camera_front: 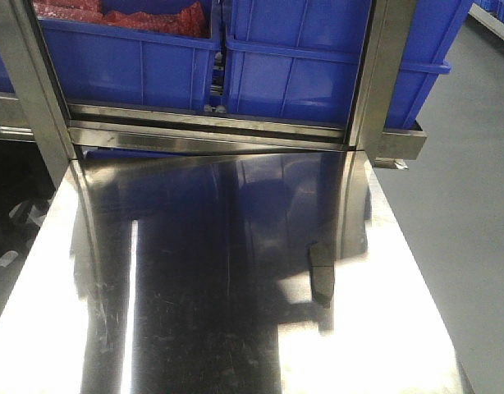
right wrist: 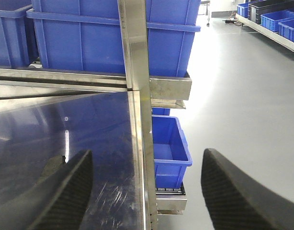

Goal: Move and align brake pads A on conveyor

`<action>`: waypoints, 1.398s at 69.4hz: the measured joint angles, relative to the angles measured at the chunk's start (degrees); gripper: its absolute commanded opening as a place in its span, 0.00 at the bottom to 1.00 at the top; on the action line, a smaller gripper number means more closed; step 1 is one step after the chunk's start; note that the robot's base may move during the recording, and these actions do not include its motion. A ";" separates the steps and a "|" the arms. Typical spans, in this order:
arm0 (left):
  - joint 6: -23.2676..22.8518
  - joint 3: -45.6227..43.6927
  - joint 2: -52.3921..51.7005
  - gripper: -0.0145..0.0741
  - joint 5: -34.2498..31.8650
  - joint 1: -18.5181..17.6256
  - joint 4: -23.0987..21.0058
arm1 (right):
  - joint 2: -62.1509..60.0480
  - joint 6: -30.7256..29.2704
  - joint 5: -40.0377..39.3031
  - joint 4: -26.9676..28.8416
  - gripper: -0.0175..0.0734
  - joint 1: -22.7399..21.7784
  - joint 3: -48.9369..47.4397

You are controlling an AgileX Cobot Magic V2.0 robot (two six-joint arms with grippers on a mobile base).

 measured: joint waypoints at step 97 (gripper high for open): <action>0.00 0.00 0.00 0.15 0.00 0.00 0.07 | 0.00 0.00 0.06 0.00 0.71 0.00 0.00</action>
